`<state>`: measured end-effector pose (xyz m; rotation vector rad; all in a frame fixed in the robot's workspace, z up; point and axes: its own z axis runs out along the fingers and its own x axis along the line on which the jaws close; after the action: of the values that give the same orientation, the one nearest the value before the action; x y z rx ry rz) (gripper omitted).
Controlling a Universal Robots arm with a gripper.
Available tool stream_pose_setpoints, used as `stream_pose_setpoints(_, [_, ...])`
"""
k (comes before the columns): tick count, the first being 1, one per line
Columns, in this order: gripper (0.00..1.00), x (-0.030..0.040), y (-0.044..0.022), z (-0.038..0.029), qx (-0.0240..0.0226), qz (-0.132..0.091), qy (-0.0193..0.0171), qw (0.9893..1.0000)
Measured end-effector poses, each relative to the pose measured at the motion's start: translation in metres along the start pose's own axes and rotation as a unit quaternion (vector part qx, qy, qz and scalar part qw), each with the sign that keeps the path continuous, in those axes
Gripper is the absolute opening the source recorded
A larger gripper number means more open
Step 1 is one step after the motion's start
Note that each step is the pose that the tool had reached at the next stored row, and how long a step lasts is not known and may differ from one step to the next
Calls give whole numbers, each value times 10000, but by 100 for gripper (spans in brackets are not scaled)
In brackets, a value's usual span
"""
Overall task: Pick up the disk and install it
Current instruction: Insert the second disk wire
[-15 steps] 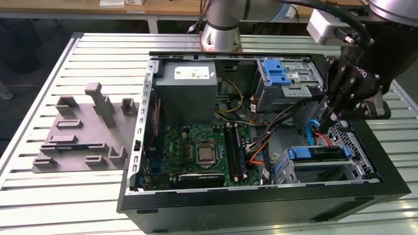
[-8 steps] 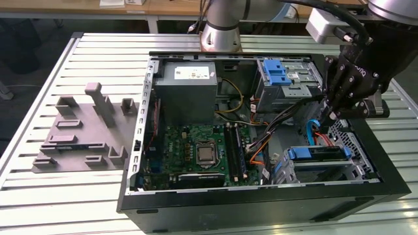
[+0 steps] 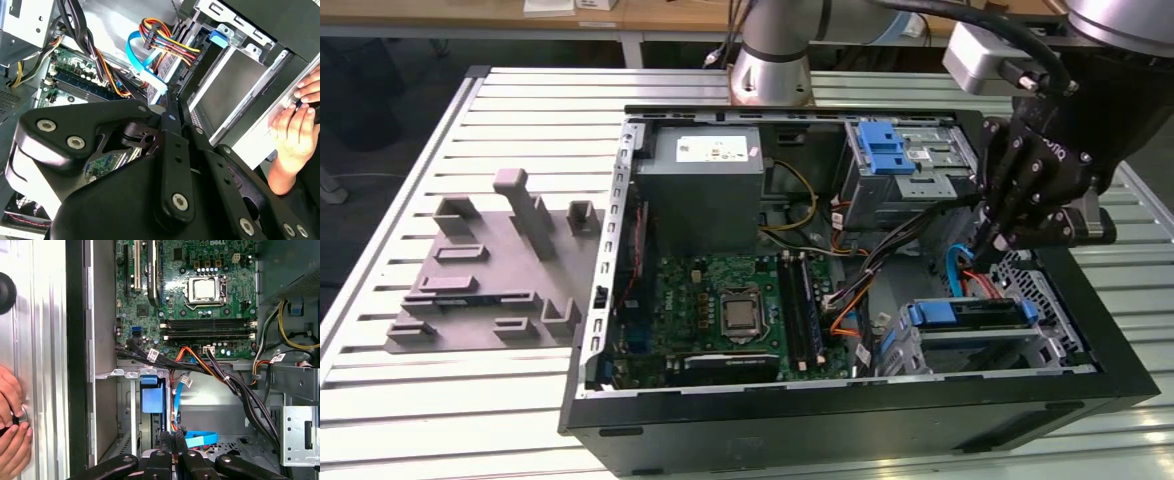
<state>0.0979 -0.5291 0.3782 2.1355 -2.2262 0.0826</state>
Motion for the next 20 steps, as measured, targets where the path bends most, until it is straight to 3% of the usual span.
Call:
stream_pose_setpoints(5, [19,-8,0,13,0,-1,-3,10000])
stream_pose_setpoints(6, [25,-8,0,17,0,0,-3,10000])
stream_pose_setpoints(20, [25,-18,0,117,-1,0,-9,10000])
